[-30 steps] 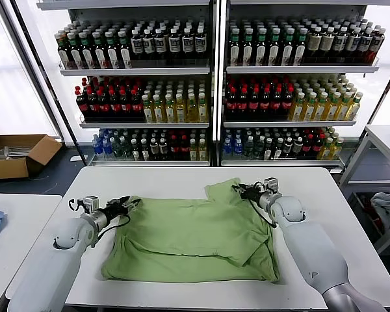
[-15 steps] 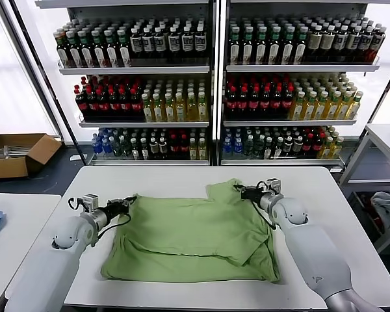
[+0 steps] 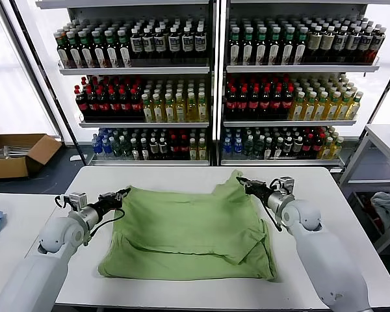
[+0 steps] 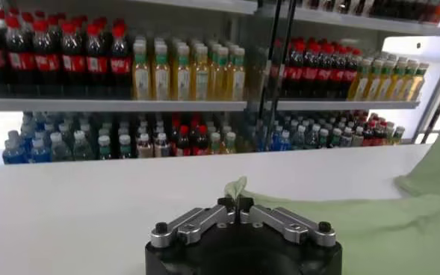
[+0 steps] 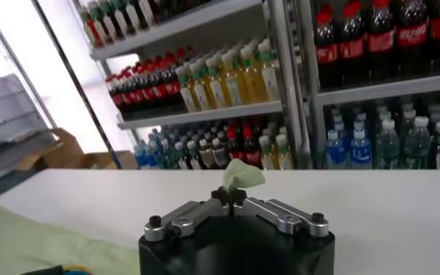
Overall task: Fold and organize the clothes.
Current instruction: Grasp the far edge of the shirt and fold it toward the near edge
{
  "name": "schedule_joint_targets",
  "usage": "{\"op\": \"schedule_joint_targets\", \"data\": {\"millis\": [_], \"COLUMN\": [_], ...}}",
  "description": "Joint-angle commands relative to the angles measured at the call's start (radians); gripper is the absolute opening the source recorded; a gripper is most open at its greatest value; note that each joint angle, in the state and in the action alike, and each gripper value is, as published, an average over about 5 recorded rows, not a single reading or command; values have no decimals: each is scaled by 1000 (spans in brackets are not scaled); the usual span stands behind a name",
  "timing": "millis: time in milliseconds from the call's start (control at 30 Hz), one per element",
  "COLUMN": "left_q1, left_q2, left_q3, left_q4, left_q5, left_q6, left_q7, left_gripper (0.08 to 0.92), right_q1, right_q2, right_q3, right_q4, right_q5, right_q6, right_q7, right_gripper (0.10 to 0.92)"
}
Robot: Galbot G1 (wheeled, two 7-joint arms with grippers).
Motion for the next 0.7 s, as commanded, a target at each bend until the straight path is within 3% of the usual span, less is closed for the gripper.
{"op": "schedule_joint_targets", "data": {"millis": [33, 467, 700], "left_q1": [246, 555, 647], "left_q2": [55, 64, 50], "left_q3": [-107, -198, -211], "left_q4": [-252, -438, -471], "left_q5": [-29, 13, 73], "left_q6": [-6, 18, 25], "left_q7": [-52, -81, -79], "left_gripper": [88, 88, 88], "right_q1": [-237, -669, -833], "right_q2": [-96, -140, -131], "right_q3": [119, 287, 332], "right_q4": [272, 541, 619], "right_q5": [84, -24, -46], "right_q6": [-1, 9, 12], "right_q7": [13, 27, 27], "right_gripper": [106, 106, 106]}}
